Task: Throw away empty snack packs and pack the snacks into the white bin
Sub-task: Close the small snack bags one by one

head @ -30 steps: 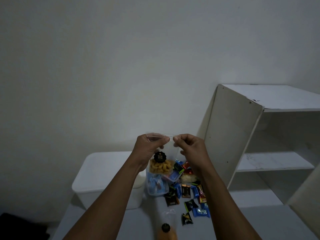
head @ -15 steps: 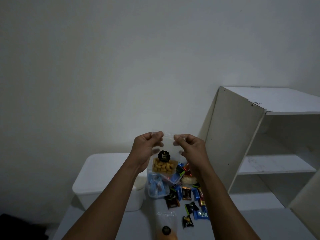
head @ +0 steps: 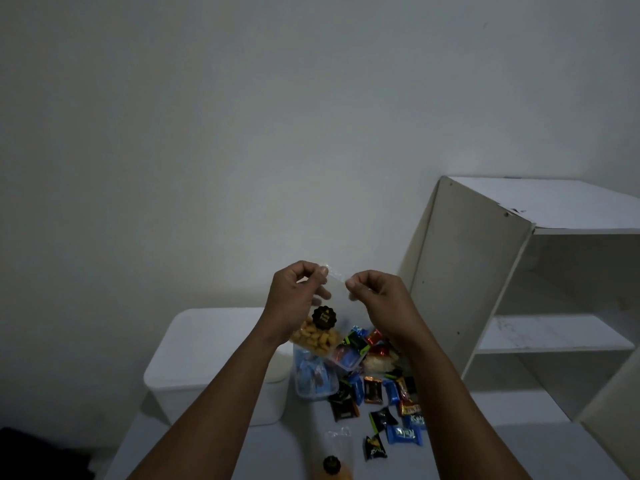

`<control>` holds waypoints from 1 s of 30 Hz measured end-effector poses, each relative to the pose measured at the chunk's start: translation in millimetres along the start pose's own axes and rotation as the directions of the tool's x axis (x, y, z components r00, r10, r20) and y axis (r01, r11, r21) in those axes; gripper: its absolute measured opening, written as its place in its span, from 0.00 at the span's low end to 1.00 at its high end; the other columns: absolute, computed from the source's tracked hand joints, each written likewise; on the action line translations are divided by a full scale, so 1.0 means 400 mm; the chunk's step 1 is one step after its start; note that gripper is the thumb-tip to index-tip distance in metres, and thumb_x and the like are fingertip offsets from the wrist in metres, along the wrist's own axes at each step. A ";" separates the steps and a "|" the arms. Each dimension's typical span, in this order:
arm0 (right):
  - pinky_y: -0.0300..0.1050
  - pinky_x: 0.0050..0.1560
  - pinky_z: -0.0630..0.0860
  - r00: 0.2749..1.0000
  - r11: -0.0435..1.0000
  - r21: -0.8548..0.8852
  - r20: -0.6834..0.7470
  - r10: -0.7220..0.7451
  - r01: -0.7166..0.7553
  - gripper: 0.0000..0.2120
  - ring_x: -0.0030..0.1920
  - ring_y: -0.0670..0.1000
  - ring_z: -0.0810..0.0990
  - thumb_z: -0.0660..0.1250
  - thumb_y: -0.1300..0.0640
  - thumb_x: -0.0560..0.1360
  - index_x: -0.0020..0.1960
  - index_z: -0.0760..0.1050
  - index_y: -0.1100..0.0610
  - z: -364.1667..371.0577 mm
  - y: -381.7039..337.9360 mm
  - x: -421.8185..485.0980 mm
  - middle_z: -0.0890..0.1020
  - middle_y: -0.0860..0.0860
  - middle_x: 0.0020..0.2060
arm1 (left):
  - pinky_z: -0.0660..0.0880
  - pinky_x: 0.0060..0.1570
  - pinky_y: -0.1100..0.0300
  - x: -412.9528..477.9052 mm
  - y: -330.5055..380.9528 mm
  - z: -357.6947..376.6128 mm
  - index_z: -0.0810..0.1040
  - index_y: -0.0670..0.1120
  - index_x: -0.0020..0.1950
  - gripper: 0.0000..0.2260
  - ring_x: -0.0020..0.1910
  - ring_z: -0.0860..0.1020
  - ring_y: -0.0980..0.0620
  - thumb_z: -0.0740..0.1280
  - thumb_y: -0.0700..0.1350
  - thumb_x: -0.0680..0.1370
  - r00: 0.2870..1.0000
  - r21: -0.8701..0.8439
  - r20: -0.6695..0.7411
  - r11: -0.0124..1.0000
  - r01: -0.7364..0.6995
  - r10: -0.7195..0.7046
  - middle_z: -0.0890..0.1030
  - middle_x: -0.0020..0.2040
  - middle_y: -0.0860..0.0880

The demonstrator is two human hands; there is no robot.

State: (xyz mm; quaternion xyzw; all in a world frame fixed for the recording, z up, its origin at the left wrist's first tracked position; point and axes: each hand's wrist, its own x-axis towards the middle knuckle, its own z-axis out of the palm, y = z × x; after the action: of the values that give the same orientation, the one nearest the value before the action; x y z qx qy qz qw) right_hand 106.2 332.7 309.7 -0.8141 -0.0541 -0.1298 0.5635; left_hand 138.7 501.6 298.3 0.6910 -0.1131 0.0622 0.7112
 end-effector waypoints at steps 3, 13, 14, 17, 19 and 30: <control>0.36 0.40 0.76 0.998 0.999 -0.041 0.062 0.014 -0.012 0.08 0.38 0.44 0.79 0.71 0.54 0.77 0.44 0.83 0.58 0.000 -0.012 0.005 0.85 0.57 0.40 | 0.77 0.40 0.56 -0.004 -0.006 0.000 0.78 0.44 0.46 0.06 0.37 0.80 0.52 0.66 0.44 0.81 0.997 0.091 0.078 0.995 -0.036 0.029 0.81 0.38 0.46; 0.53 0.41 0.76 0.991 0.964 -0.250 0.123 -0.059 0.089 0.14 0.37 0.59 0.77 0.65 0.51 0.81 0.43 0.79 0.60 0.025 -0.034 0.024 0.82 0.60 0.38 | 0.75 0.42 0.58 -0.028 -0.015 0.032 0.80 0.43 0.44 0.09 0.37 0.80 0.54 0.64 0.43 0.82 1.000 -0.016 -0.010 1.000 -0.009 0.009 0.84 0.42 0.51; 0.55 0.43 0.77 0.991 0.961 -0.262 0.119 -0.059 0.089 0.14 0.40 0.60 0.79 0.65 0.51 0.81 0.43 0.79 0.60 0.032 -0.037 0.025 0.82 0.60 0.39 | 0.74 0.42 0.60 -0.029 -0.019 0.039 0.80 0.44 0.44 0.09 0.37 0.79 0.55 0.64 0.43 0.82 0.998 -0.027 -0.057 1.000 0.001 -0.003 0.84 0.42 0.50; 0.50 0.40 0.74 0.991 0.956 -0.278 0.115 -0.064 0.094 0.14 0.35 0.56 0.76 0.64 0.52 0.81 0.43 0.78 0.61 0.046 -0.045 0.030 0.82 0.61 0.39 | 0.72 0.43 0.59 -0.023 -0.020 0.054 0.80 0.45 0.43 0.09 0.36 0.78 0.56 0.65 0.44 0.82 0.983 -0.047 -0.182 0.999 0.011 -0.019 0.81 0.39 0.48; 0.46 0.39 0.71 0.993 0.958 -0.275 0.108 -0.054 0.082 0.15 0.34 0.50 0.73 0.65 0.52 0.81 0.42 0.78 0.62 0.044 -0.043 0.029 0.81 0.62 0.38 | 0.73 0.43 0.58 -0.013 -0.014 0.048 0.79 0.45 0.42 0.09 0.36 0.76 0.55 0.65 0.44 0.81 0.964 -0.097 -0.265 0.995 0.003 -0.029 0.79 0.35 0.48; 0.42 0.36 0.72 0.999 0.972 -0.234 -0.044 0.014 -0.024 0.23 0.30 0.47 0.71 0.69 0.47 0.78 0.39 0.75 0.68 0.051 0.022 -0.011 0.75 0.59 0.29 | 0.70 0.34 0.74 0.008 -0.042 0.008 0.79 0.42 0.48 0.09 0.31 0.73 0.63 0.64 0.46 0.82 0.918 -0.042 -0.397 0.999 -0.016 -0.002 0.76 0.36 0.48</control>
State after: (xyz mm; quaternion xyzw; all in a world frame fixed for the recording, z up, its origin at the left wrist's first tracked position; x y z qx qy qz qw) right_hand 107.1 348.8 293.8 -0.8724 -0.0187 -0.1470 0.4658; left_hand 145.5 497.7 282.8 0.6478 0.0297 0.2012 0.7342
